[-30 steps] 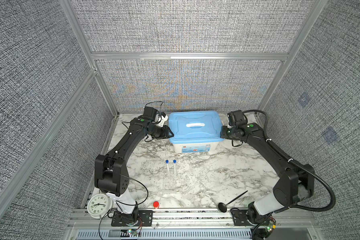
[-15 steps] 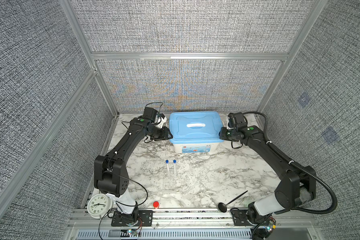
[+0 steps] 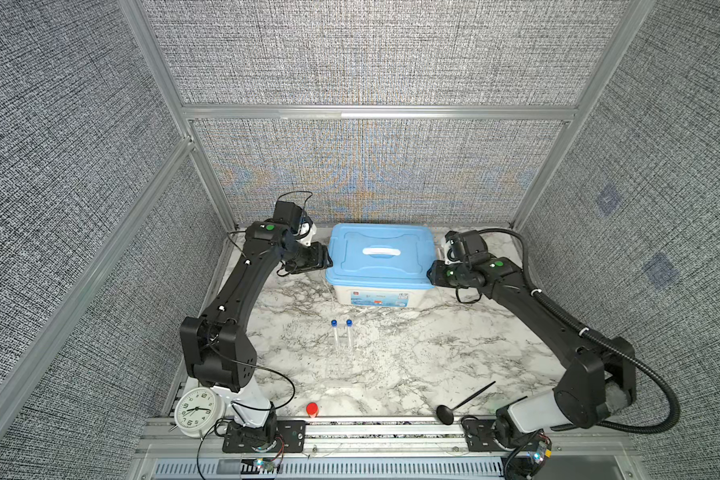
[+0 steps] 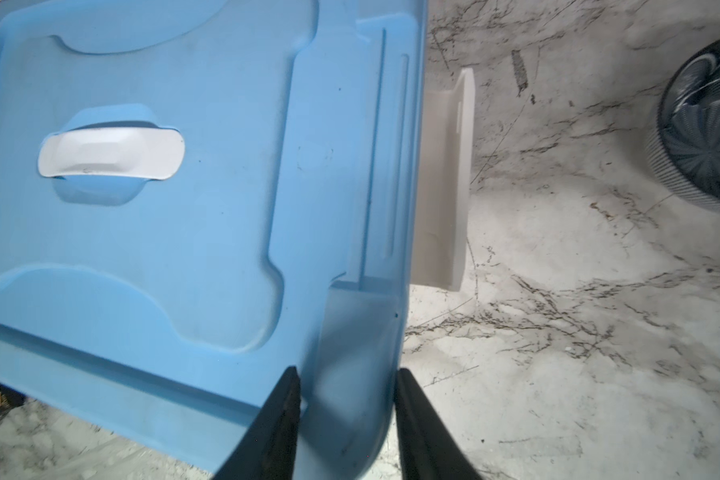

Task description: Organize the chemistry lab equipment

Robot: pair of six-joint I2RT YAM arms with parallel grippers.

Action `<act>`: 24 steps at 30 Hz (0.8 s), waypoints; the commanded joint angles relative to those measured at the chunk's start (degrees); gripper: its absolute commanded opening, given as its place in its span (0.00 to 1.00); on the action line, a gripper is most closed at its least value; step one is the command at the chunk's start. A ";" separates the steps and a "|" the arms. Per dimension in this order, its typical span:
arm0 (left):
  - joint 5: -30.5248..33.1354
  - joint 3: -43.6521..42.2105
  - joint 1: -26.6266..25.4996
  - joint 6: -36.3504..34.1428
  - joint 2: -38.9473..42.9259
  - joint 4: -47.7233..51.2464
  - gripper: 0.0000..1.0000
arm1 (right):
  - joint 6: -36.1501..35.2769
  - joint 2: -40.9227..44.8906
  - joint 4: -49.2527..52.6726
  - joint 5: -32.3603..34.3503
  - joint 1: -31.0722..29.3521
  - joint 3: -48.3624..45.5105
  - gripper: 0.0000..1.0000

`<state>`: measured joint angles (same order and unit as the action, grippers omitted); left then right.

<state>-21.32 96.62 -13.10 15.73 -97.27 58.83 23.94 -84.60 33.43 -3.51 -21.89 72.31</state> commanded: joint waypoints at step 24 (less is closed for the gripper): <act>-27.17 -18.66 11.80 10.84 -4.23 -47.33 0.99 | 0.74 -2.13 -8.28 -19.20 10.90 -1.22 0.99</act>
<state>-49.56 77.89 -1.37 30.39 -101.34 12.43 23.62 -85.62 29.10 -15.29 -11.90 71.05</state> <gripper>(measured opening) 0.993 0.989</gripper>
